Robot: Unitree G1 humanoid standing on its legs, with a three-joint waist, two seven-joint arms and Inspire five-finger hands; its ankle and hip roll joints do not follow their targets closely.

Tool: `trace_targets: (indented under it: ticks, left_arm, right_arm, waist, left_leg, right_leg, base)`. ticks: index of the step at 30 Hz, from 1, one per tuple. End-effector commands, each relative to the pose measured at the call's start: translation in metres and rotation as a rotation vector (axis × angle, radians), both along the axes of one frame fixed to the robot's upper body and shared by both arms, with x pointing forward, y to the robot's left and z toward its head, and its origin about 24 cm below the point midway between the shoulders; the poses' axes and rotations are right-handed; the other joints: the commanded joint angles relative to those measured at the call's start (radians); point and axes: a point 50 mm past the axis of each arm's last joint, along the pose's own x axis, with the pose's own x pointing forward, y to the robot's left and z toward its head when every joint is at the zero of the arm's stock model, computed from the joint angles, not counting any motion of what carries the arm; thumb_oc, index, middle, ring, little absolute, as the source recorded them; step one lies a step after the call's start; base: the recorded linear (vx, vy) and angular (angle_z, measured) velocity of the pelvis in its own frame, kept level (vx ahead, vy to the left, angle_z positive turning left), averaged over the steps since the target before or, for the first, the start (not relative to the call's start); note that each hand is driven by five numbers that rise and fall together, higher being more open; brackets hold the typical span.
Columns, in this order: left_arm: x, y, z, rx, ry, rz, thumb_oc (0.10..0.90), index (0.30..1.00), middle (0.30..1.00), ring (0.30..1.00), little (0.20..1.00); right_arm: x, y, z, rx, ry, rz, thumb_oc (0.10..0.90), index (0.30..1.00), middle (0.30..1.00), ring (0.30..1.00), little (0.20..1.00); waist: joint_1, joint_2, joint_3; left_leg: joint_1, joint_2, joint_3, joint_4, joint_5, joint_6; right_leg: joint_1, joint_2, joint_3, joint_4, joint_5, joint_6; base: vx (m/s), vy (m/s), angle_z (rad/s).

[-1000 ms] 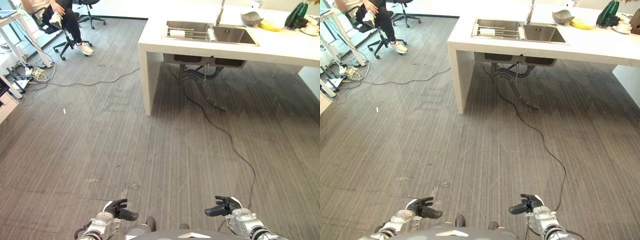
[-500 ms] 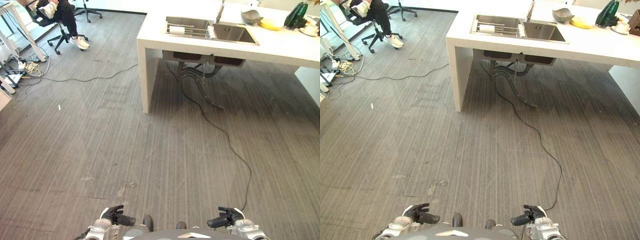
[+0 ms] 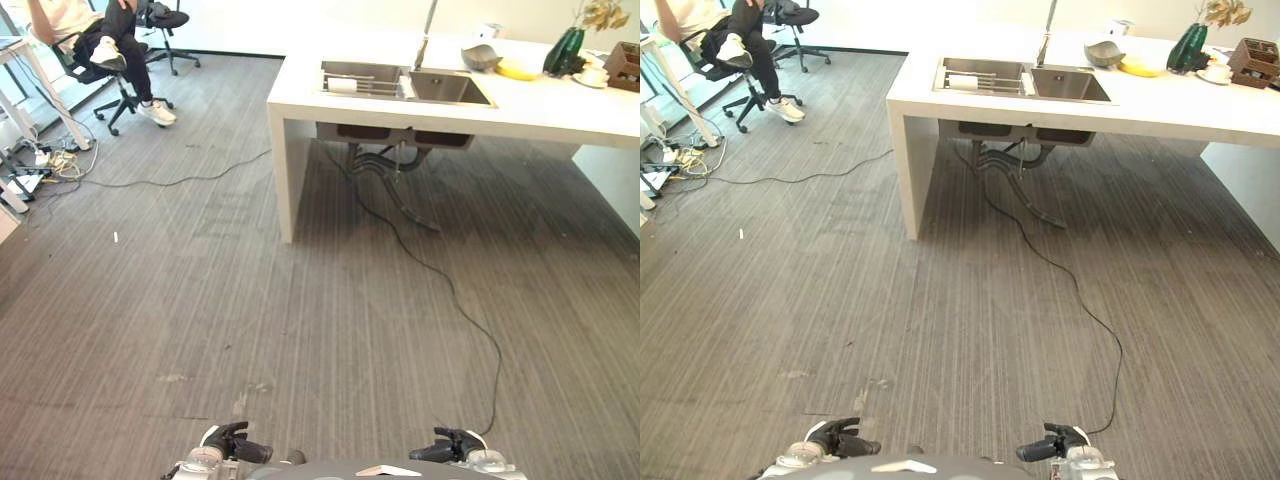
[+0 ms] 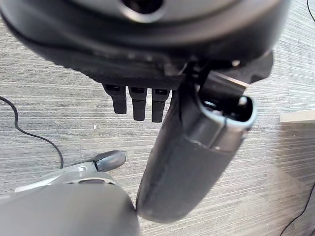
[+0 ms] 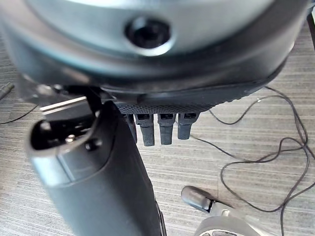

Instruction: Place the dishes in the dishwasher.

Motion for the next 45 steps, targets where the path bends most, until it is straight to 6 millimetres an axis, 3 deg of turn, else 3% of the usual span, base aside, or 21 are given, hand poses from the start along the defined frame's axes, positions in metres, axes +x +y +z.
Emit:
trace_targets:
  ticks: [1,9,12,16,18,21,23,25,26,30,31,33,34,35,36,37,38,41,42,44,45]
  left_arm:
    - [0.029,-0.017,0.004,-0.042,-0.072,-0.045,0.8,0.9,0.9,0.9,0.9]
    - [0.055,-0.023,0.014,-0.077,-0.17,-0.047,0.8,0.9,0.9,0.9,0.9]
    - [0.078,-0.026,0.026,-0.041,-0.245,-0.169,0.8,0.9,0.9,0.9,0.9]
    - [0.087,-0.027,0.032,-0.036,-0.282,-0.19,0.8,0.9,0.9,0.9,0.9]
    - [0.09,-0.029,0.034,-0.041,-0.297,-0.196,0.8,0.9,0.9,0.9,0.9]
    - [0.098,-0.027,0.04,-0.036,-0.334,-0.194,0.8,0.9,0.9,0.9,0.9]
    - [0.102,-0.026,0.043,-0.033,-0.348,-0.19,0.8,0.9,0.9,0.9,0.9]
    - [0.105,-0.02,0.045,-0.027,-0.36,-0.155,0.8,0.9,0.9,0.9,0.9]
    - [0.105,-0.016,0.046,-0.023,-0.367,-0.133,0.8,0.9,0.9,0.9,0.9]
    - [0.109,-0.008,0.053,-0.019,-0.407,-0.102,0.8,0.9,0.9,0.9,0.9]
    - [0.11,-0.008,0.054,-0.029,-0.415,-0.092,0.8,0.9,0.9,0.9,0.9]
    - [0.111,-0.008,0.057,-0.057,-0.436,-0.073,0.8,0.9,0.9,0.9,0.9]
    - [0.111,-0.007,0.057,-0.056,-0.436,-0.073,0.8,0.9,0.9,0.9,0.9]
    - [0.121,-0.011,0.066,-0.083,-0.487,-0.066,0.8,0.9,0.9,0.9,0.9]
    - [0.125,-0.013,0.07,-0.098,-0.509,-0.061,0.8,0.9,0.9,0.9,0.9]
    - [0.125,-0.013,0.07,-0.097,-0.51,-0.061,0.8,0.9,0.9,0.9,0.9]
    - [0.133,-0.018,0.077,-0.12,-0.55,-0.05,0.8,0.9,0.9,0.9,0.9]
    - [0.131,-0.02,0.079,-0.155,-0.577,-0.029,0.8,0.9,0.9,0.9,0.9]
    - [0.131,-0.018,0.081,-0.165,-0.589,-0.016,0.8,0.9,0.9,0.9,0.9]
    - [0.13,-0.018,0.081,-0.165,-0.589,-0.016,0.8,0.9,0.9,0.9,0.9]
    - [0.131,-0.015,0.083,-0.164,-0.602,0.001,0.8,0.9,0.9,0.9,0.9]
  right_arm:
    - [0.028,-0.021,0.012,-0.052,-0.074,0.005,0.8,0.9,0.9,0.9,0.9]
    - [0.041,-0.02,0.017,-0.038,-0.115,-0.02,0.8,0.9,0.9,0.9,0.9]
    - [0.052,-0.021,0.021,-0.036,-0.149,-0.017,0.8,0.9,0.9,0.9,0.9]
    - [0.059,-0.019,0.024,-0.021,-0.178,-0.02,0.8,0.9,0.9,0.9,0.9]
    - [0.057,-0.019,0.023,-0.016,-0.175,-0.027,0.8,0.9,0.9,0.9,0.9]
    - [0.06,-0.024,0.026,-0.025,-0.191,-0.037,0.8,0.9,0.9,0.9,0.9]
    - [0.06,-0.026,0.027,-0.03,-0.196,-0.043,0.8,0.9,0.9,0.9,0.9]
    - [0.057,-0.028,0.026,-0.033,-0.176,-0.047,0.8,0.9,0.9,0.9,0.9]
    - [0.054,-0.028,0.025,-0.031,-0.162,-0.038,0.8,0.9,0.9,0.9,0.9]
    - [0.047,-0.031,0.023,-0.039,-0.138,0.017,0.8,0.9,0.9,0.9,0.9]
    - [0.047,-0.032,0.024,-0.046,-0.131,0.035,0.8,0.9,0.9,0.9,0.9]
    - [0.046,-0.035,0.024,-0.068,-0.109,0.072,0.8,0.9,0.9,0.9,0.9]
    - [0.046,-0.035,0.024,-0.067,-0.109,0.072,0.8,0.9,0.9,0.9,0.9]
    - [0.051,-0.039,0.028,-0.09,-0.131,0.089,0.8,0.9,0.9,0.9,0.9]
    - [0.057,-0.041,0.031,-0.103,-0.15,0.09,0.8,0.9,0.9,0.9,0.9]
    - [0.057,-0.041,0.031,-0.102,-0.151,0.09,0.8,0.9,0.9,0.9,0.9]
    - [0.064,-0.046,0.035,-0.139,-0.161,0.075,0.8,0.9,0.9,0.9,0.9]
    - [0.061,-0.046,0.033,-0.127,-0.151,0.037,0.8,0.9,0.9,0.9,0.9]
    - [0.06,-0.046,0.033,-0.119,-0.153,0.01,0.8,0.9,0.9,0.9,0.9]
    - [0.06,-0.046,0.033,-0.119,-0.153,0.01,0.8,0.9,0.9,0.9,0.9]
    - [0.064,-0.045,0.034,-0.119,-0.161,0.014,0.8,0.9,0.9,0.9,0.9]
  waist:
    - [0.026,-0.003,0.014]
    - [0.033,0.0,0.037]
    - [0.032,0.009,0.088]
    - [0.042,0.026,0.112]
    - [0.036,0.017,0.11]
    - [0.027,0.001,0.113]
    - [0.024,-0.002,0.115]
    - [0.012,-0.008,0.117]
    - [0.007,-0.01,0.113]
    - [-0.002,-0.016,0.071]
    - [-0.001,-0.012,0.065]
    - [0.012,-0.007,0.055]
    - [0.007,-0.011,0.052]
    - [0.041,-0.016,0.078]
    - [0.056,-0.02,0.098]
    - [0.051,-0.026,0.095]
    - [0.083,-0.013,0.124]
    - [0.121,0.007,0.117]
    - [0.143,0.019,0.115]
    - [0.145,0.019,0.117]
    - [0.159,0.03,0.114]
  left_leg:
    - [0.021,0.046,-0.026,0.014,-0.083,-0.073]
    - [0.002,0.024,-0.038,0.078,-0.122,-0.03]
    - [-0.012,0.004,-0.055,0.139,-0.151,0.019]
    - [0.0,0.005,-0.057,0.149,-0.167,0.036]
    - [0.028,-0.005,-0.071,0.133,-0.18,0.033]
    - [0.06,-0.012,-0.122,0.109,-0.204,0.014]
    - [0.066,-0.01,-0.14,0.105,-0.213,0.005]
    - [0.103,0.01,-0.182,0.102,-0.246,-0.028]
    - [0.124,0.02,-0.197,0.102,-0.259,-0.037]
    - [0.153,0.074,-0.234,0.16,-0.306,-0.065]
    - [0.139,0.096,-0.24,0.217,-0.297,-0.081]
    - [0.062,0.146,-0.242,0.439,-0.201,-0.094]
    - [0.055,0.142,-0.247,0.438,-0.196,-0.094]
    - [-0.088,0.165,-0.262,0.737,-0.045,-0.09]
    - [-0.161,0.157,-0.256,0.85,-0.003,-0.086]
    - [-0.168,0.15,-0.26,0.848,0.003,-0.085]
    - [-0.269,0.137,-0.219,0.921,-0.033,-0.072]
    - [-0.368,0.033,-0.165,0.758,-0.076,-0.063]
    - [-0.401,0.058,-0.121,0.579,-0.077,-0.069]
    - [-0.397,0.058,-0.118,0.578,-0.077,-0.069]
    - [-0.42,0.049,-0.117,0.465,-0.024,-0.076]
  right_leg:
    - [-0.055,-0.12,0.015,0.069,0.006,0.132]
    - [-0.134,-0.166,0.039,0.251,-0.028,0.145]
    - [-0.248,-0.209,0.068,0.511,0.05,0.166]
    - [-0.32,-0.227,0.029,0.647,0.064,0.165]
    - [-0.334,-0.221,-0.001,0.6,0.064,0.163]
    - [-0.355,-0.172,0.021,0.396,0.049,0.15]
    - [-0.377,-0.17,0.027,0.329,0.067,0.153]
    - [-0.424,-0.178,0.054,0.207,0.137,0.182]
    - [-0.444,-0.18,0.068,0.202,0.166,0.191]
    - [-0.458,-0.178,0.059,0.27,0.138,0.174]
    - [-0.447,-0.169,0.048,0.289,0.113,0.162]
    - [-0.378,-0.129,0.028,0.309,0.052,0.118]
    - [-0.38,-0.135,0.025,0.305,0.056,0.118]
    - [-0.302,-0.102,0.003,0.286,0.02,0.062]
    - [-0.268,-0.092,-0.008,0.265,0.007,0.04]
    - [-0.271,-0.098,-0.011,0.262,0.009,0.041]
    - [-0.222,-0.071,-0.02,0.241,-0.028,0.017]
    - [-0.166,-0.049,0.004,0.193,-0.047,0.033]
    - [-0.12,-0.033,0.013,0.163,-0.071,0.046]
    - [-0.118,-0.033,0.015,0.162,-0.071,0.046]
    - [-0.095,-0.016,0.027,0.143,-0.077,0.048]
  base:
    - [0.06,0.086,-0.06]
    - [0.0,0.114,-0.03]
    - [-0.04,0.187,-0.08]
    - [0.05,0.123,0.08]
    - [0.23,0.006,0.16]
    - [0.22,-0.111,0.25]
    - [0.22,-0.156,0.35]
    - [0.41,-0.208,0.4]
    - [0.28,-0.117,0.21]
    - [0.41,-0.239,0.55]
    - [0.41,-0.343,0.71]
    - [0.36,-0.321,0.87]
    - [0.34,-0.43,0.73]
    - [0.21,-0.42,0.32]
    - [0.21,-0.42,0.08]
    - [0.16,-0.303,0.18]
    - [0.24,-0.209,0.28]
    - [0.44,-0.106,-0.06]
    - [0.37,-0.013,-0.47]
    - [0.2,0.001,-0.6]
    - [0.29,0.042,-0.53]
